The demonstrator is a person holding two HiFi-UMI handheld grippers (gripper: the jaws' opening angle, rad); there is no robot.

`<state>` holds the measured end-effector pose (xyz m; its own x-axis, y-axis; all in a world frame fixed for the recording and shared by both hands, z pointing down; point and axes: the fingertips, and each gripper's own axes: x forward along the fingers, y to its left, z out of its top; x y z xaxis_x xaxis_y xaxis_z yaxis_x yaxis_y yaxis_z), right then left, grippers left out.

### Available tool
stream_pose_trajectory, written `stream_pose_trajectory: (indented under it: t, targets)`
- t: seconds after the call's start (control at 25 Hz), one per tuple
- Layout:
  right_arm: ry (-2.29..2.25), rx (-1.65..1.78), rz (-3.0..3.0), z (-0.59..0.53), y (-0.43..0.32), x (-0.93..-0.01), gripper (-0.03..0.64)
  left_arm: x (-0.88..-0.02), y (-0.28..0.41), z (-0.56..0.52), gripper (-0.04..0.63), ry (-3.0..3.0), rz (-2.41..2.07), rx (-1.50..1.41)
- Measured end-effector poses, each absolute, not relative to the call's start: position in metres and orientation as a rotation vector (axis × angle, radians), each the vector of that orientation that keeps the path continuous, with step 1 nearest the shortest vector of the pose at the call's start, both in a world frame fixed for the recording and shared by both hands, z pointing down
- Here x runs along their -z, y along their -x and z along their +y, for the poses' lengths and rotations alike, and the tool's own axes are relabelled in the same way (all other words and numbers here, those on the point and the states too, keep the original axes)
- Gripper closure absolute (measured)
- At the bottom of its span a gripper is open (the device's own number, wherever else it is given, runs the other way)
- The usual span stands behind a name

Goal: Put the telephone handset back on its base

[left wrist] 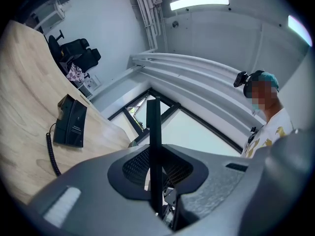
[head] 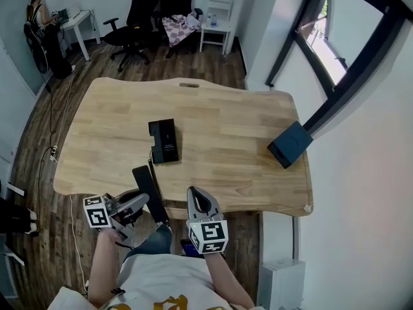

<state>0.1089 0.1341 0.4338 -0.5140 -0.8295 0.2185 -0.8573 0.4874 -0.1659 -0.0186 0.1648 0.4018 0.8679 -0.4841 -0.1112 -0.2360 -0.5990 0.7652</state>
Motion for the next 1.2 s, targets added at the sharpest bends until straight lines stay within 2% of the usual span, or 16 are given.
stream_pose_trajectory:
  t: [0.6, 1.2]
  targets:
    - [-1.553, -0.469, -2.496, 0.013, -0.069, -0.458, 0.611, -0.421, 0.054, 0.021, 0.525, -2.171, -0.396, 0.430]
    - [-1.588, -0.438, -2.464, -0.041, -0.066, -0.453, 0.611, -0.425, 0.062, -0.028, 0.525, -2.175, -0.350, 0.357]
